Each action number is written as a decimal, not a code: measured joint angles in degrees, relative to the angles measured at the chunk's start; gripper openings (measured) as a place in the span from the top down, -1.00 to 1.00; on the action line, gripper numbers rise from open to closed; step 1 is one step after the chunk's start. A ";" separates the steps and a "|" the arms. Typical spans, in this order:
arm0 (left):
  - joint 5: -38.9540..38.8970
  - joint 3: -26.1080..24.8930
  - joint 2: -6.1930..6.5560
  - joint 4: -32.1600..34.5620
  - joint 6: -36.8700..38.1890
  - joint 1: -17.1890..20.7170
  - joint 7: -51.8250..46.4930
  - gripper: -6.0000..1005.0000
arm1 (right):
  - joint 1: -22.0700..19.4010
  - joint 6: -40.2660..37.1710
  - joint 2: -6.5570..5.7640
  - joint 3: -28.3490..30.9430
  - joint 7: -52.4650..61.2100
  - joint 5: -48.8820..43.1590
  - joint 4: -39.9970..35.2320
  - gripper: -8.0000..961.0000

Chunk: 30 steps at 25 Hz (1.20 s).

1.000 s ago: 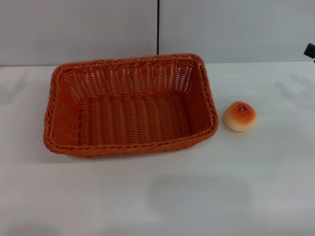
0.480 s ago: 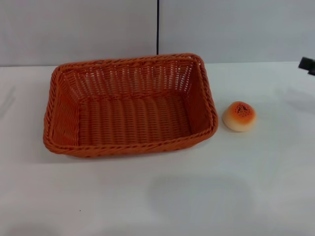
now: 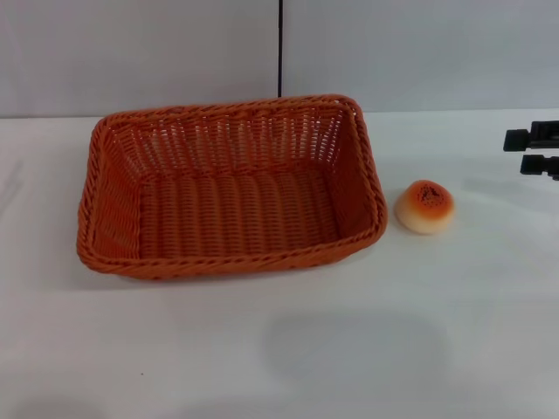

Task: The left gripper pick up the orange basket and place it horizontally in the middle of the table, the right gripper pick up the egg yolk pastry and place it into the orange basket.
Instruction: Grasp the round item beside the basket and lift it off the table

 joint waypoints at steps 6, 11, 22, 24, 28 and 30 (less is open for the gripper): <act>0.14 -0.36 0.00 -1.75 0.06 -0.12 2.17 -0.45 | 4.31 2.17 -1.26 -1.82 7.59 -10.35 2.06 -0.31; 0.06 -0.54 0.08 -2.78 -0.18 0.03 3.04 -0.45 | 5.08 -0.39 -1.29 -3.69 8.44 -10.61 5.70 -0.31; 0.10 -0.53 0.11 -3.27 0.77 0.56 3.51 -0.45 | 7.69 -10.19 -1.69 -6.92 5.35 -10.36 15.44 -0.31; 0.10 -0.54 0.11 -3.31 0.72 0.57 3.95 -0.45 | 8.45 -11.50 -1.69 -7.39 4.98 -10.36 16.86 -0.31; 0.03 -0.54 0.07 -3.44 0.77 0.65 5.45 -0.45 | 10.48 -15.05 -1.47 -7.69 4.29 -10.43 20.54 -0.31; 0.03 -0.54 0.07 -3.44 0.77 0.65 5.45 -0.44 | 11.13 -16.61 -1.26 -8.44 4.14 -10.48 21.67 -0.31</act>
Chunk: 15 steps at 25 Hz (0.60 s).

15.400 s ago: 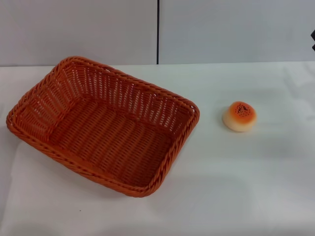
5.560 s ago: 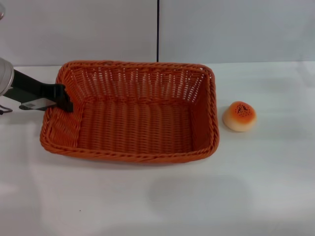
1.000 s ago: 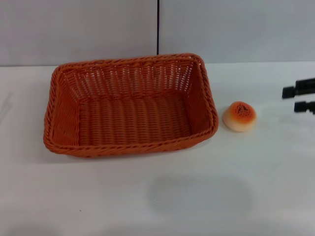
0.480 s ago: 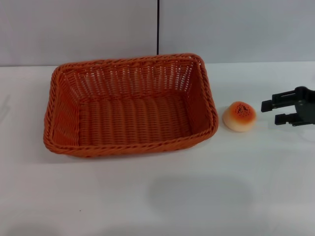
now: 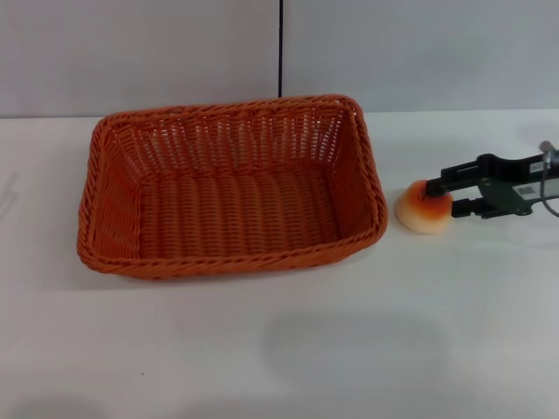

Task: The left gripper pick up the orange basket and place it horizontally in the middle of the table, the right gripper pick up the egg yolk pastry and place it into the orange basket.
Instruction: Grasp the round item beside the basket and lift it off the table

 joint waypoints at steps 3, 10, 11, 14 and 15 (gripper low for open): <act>-0.10 0.01 0.30 -0.65 0.51 0.21 1.06 -0.44 | 0.59 -1.78 0.11 -0.74 -0.06 0.14 1.31 -0.31; -0.13 -0.13 1.21 -1.66 0.25 0.26 1.13 -0.44 | 1.08 -4.74 0.58 -0.66 0.20 0.04 3.45 -0.31; -0.28 -0.52 1.45 -2.12 0.20 0.14 1.17 -0.44 | 0.96 -5.07 0.67 -0.39 0.26 0.19 3.31 -0.31; -0.30 -1.07 1.62 -2.23 0.17 0.05 1.20 -0.44 | 0.82 -5.14 0.73 -0.10 0.29 0.27 3.05 -0.26; -0.30 -1.26 1.69 -2.24 0.17 0.04 1.21 -0.44 | 0.77 -5.20 0.75 -0.04 0.32 0.28 2.98 -0.21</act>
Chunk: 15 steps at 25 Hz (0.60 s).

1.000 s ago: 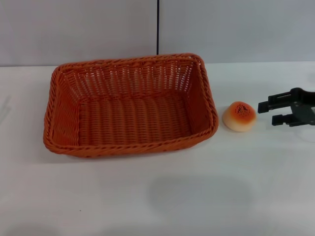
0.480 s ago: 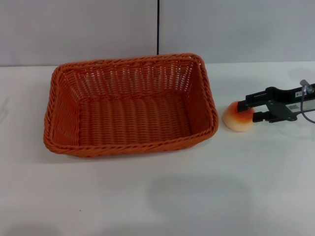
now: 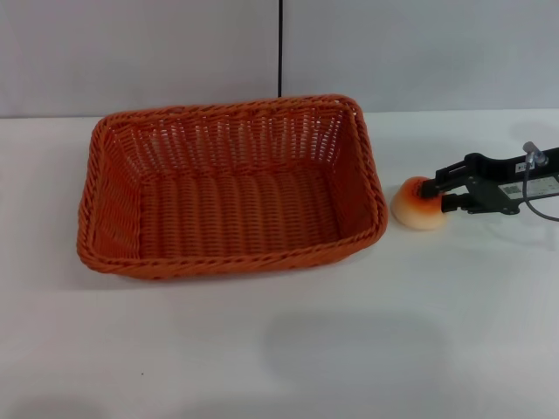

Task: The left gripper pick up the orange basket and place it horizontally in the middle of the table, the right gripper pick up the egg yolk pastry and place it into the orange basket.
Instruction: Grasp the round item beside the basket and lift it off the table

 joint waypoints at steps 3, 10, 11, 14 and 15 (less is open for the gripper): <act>-0.01 -0.27 0.20 -0.12 0.01 -0.15 0.02 -0.44 | -0.11 -0.37 0.03 0.11 0.03 0.01 -0.06 -0.06; -0.01 -0.37 0.36 -0.64 0.01 -0.64 0.02 -0.45 | -0.72 -1.39 0.06 0.23 0.15 0.74 0.33 0.51; -0.01 -0.38 0.36 -0.69 -0.08 -0.76 0.02 -0.45 | -0.84 -1.47 0.06 0.25 0.16 0.78 0.37 0.57; -0.01 -0.38 0.36 -0.70 -0.21 -0.80 0.02 -0.45 | -1.17 -1.52 0.05 0.31 0.19 0.91 0.50 0.75; -0.01 -0.37 0.37 -0.72 -0.35 -0.81 0.02 -0.45 | -1.23 -1.52 0.06 0.31 0.20 1.01 0.51 0.81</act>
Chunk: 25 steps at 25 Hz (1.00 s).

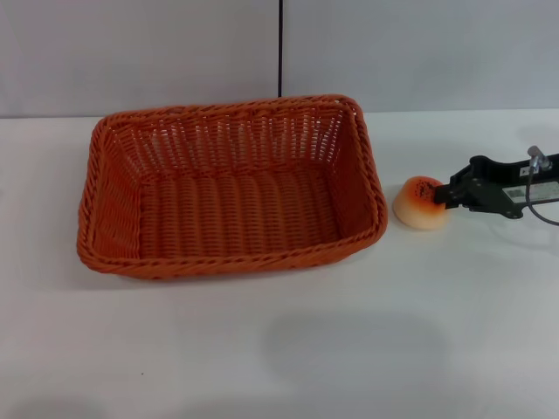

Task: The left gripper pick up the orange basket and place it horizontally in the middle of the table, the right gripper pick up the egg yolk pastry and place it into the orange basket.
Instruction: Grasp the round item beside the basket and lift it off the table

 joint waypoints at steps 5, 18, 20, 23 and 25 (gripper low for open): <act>-0.02 0.00 0.00 -0.07 -0.22 -0.08 0.54 -0.45 | -0.55 1.47 -0.10 0.00 0.05 1.57 -0.58 0.79; -0.10 -1.36 -0.60 -0.07 -0.28 -0.34 0.71 -0.45 | -5.31 14.40 1.02 -0.12 2.29 4.34 -10.87 0.74; -0.10 -1.44 -0.78 -0.07 -0.28 -0.35 0.71 -0.45 | -6.24 14.77 1.27 -0.09 2.47 4.34 -11.44 0.73; -0.11 -1.52 -0.99 -0.06 -0.28 -0.36 0.71 -0.45 | -6.71 15.31 1.33 -0.32 2.24 4.34 -11.44 0.71; -0.11 -1.52 -1.13 -0.06 -0.28 -0.36 0.71 -0.44 | -6.73 15.63 1.33 -0.49 2.34 4.14 -11.48 0.71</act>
